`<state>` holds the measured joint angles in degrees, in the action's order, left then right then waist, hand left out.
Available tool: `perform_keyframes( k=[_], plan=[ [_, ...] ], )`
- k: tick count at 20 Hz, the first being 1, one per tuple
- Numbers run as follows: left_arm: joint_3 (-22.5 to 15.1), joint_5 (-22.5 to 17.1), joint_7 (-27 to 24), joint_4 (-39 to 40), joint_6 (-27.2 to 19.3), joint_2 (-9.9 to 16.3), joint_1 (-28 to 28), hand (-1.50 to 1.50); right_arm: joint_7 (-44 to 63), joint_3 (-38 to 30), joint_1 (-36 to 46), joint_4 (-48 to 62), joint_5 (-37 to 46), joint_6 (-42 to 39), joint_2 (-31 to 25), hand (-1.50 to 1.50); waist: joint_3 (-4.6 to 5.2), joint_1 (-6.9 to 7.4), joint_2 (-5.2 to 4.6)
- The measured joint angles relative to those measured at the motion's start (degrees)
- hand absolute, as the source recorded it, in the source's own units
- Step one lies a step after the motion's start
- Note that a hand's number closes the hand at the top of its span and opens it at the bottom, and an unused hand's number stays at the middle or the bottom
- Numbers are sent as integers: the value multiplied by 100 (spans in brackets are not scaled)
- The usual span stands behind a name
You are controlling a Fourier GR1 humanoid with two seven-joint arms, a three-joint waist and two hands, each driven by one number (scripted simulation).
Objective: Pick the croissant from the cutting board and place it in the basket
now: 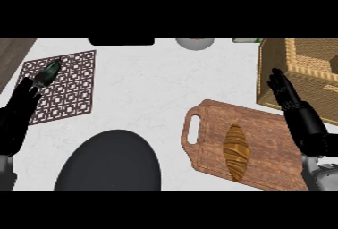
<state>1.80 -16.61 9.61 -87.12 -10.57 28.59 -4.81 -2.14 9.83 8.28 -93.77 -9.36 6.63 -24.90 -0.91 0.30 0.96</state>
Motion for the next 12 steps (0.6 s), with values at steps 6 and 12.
perform_keyframes(
  k=[6,12],
  plan=[
    [-166,129,128,107,121,-26,-303,0,-633,-788,859,415,-1354,-1143,53,150,55,33,-122],
    [-423,109,249,302,294,-212,-462,0,-1714,405,1071,-99,235,-1709,-167,-150,85,35,-127]
  ],
)
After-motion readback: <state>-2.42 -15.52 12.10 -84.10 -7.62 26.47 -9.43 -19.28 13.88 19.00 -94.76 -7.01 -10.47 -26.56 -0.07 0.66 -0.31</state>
